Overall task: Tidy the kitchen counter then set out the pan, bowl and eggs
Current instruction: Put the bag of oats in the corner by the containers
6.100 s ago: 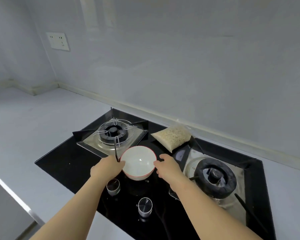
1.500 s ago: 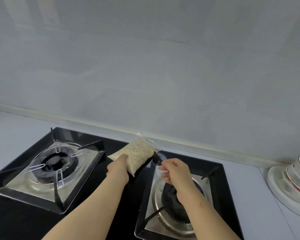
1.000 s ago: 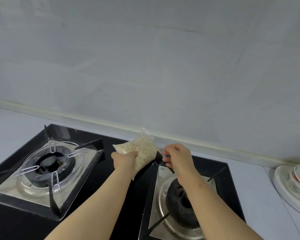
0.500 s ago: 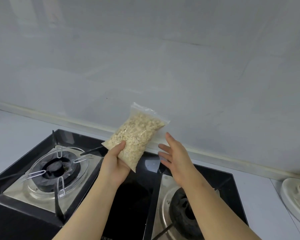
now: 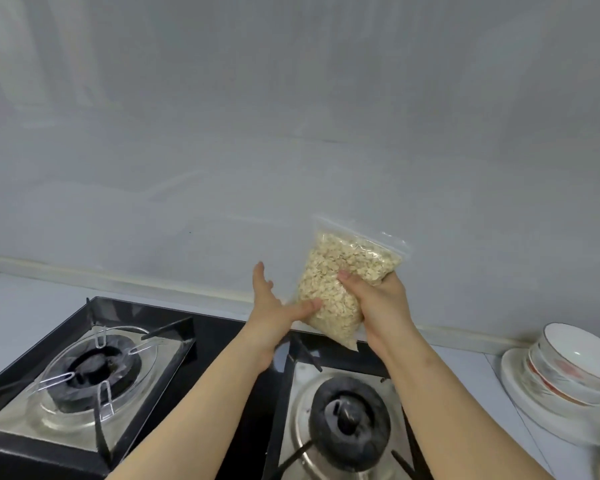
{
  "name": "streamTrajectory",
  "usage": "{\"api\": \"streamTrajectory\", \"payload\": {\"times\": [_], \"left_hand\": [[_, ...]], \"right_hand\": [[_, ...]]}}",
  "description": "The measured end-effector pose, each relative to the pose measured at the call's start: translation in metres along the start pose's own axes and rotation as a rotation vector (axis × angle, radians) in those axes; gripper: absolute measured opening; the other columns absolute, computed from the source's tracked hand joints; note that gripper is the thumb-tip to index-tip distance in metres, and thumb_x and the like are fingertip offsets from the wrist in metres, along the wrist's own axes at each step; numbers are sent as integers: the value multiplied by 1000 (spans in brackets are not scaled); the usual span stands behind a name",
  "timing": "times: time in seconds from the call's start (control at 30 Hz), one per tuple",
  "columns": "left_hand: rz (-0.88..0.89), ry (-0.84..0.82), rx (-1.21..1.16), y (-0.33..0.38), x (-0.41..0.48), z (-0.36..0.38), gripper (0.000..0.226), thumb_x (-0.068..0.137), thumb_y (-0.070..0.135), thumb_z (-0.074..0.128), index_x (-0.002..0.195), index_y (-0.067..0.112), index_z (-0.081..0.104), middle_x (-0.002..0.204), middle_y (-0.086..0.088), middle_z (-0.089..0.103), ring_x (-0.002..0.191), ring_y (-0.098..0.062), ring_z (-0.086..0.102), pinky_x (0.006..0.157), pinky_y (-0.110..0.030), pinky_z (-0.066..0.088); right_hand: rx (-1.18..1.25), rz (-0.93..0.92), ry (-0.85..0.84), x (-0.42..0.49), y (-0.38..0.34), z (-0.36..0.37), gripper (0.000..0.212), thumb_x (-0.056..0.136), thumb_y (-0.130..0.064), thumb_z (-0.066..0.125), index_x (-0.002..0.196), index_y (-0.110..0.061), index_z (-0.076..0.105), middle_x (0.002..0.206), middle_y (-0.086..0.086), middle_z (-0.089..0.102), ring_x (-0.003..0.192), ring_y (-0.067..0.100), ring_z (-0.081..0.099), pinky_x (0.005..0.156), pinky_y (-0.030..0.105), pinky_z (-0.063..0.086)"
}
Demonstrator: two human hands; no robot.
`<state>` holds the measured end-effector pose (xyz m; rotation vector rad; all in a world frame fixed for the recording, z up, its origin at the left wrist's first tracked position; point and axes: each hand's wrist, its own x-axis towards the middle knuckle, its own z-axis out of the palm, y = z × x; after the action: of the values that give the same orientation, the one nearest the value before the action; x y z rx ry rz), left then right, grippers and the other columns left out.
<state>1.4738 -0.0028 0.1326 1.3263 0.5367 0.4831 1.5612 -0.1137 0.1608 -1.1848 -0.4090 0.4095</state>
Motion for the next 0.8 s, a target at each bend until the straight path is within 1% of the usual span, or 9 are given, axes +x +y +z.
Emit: {"api": "streamTrajectory", "payload": {"times": [0.03, 0.1, 0.2, 0.23, 0.3, 0.4, 0.5, 0.6, 0.8], "left_hand": [[50, -39, 104, 5, -1, 5, 109, 73, 14, 78, 147, 39, 1, 154, 0, 16, 140, -21, 23, 108, -38, 28], [93, -171, 289, 16, -3, 22, 102, 71, 15, 79, 147, 34, 14, 148, 2, 27, 136, -18, 31, 101, -29, 33], [86, -292, 356, 28, -9, 51, 72, 70, 9, 80, 132, 19, 44, 118, 1, 59, 102, -12, 60, 80, -20, 52], [83, -301, 338, 31, -11, 59, 63, 71, 7, 78, 126, 17, 49, 105, 1, 63, 90, -10, 62, 71, -17, 54], [76, -315, 294, 36, -18, 80, 50, 73, 4, 76, 116, 17, 53, 92, 2, 63, 77, -8, 63, 60, -16, 55], [77, -349, 226, 40, -27, 119, 44, 75, 1, 74, 112, 15, 54, 88, 0, 64, 75, -13, 64, 58, -21, 57], [98, -358, 191, 43, -36, 161, 40, 75, 2, 74, 110, 12, 56, 85, -1, 64, 71, -14, 64, 47, -19, 52], [125, -372, 162, 44, -48, 213, 38, 77, 3, 73, 111, 8, 56, 83, -3, 63, 64, -12, 62, 40, -14, 45], [119, -490, 187, 44, -71, 331, 31, 79, 6, 72, 104, 16, 56, 84, 0, 61, 70, -12, 61, 41, -14, 48]], "right_hand": [[-20, -13, 2, -2, -5, -5, 25, 82, 5, 64, 95, -16, 63, 88, -1, 73, 82, 13, 71, 62, 24, 57], [-45, -33, -7, -10, -17, -18, 24, 81, 6, 64, 93, -16, 64, 86, -1, 73, 77, 12, 71, 60, 23, 57], [-54, -56, -6, -22, -36, -41, 24, 81, 7, 64, 95, -13, 64, 86, 1, 73, 72, 10, 72, 56, 21, 55], [-54, -59, -1, -24, -41, -47, 25, 81, 7, 63, 97, -12, 64, 88, 2, 72, 72, 11, 72, 55, 21, 55], [-51, -67, 18, -31, -56, -65, 26, 83, 7, 62, 103, -9, 63, 92, 5, 72, 74, 12, 71, 56, 22, 55], [-72, -77, 37, -40, -82, -97, 27, 85, 4, 61, 108, -8, 60, 94, 5, 71, 75, 12, 71, 56, 21, 55], [-241, -57, 56, -47, -109, -135, 29, 84, -4, 64, 110, -16, 57, 95, -1, 69, 79, 11, 67, 60, 23, 53], [-373, 35, 89, -59, -134, -188, 22, 83, -16, 69, 100, -24, 56, 92, -3, 67, 81, 13, 64, 65, 31, 51], [-398, -15, 250, -77, -182, -292, 18, 84, -14, 67, 100, -17, 58, 90, 1, 67, 77, 16, 64, 68, 33, 53]]}}
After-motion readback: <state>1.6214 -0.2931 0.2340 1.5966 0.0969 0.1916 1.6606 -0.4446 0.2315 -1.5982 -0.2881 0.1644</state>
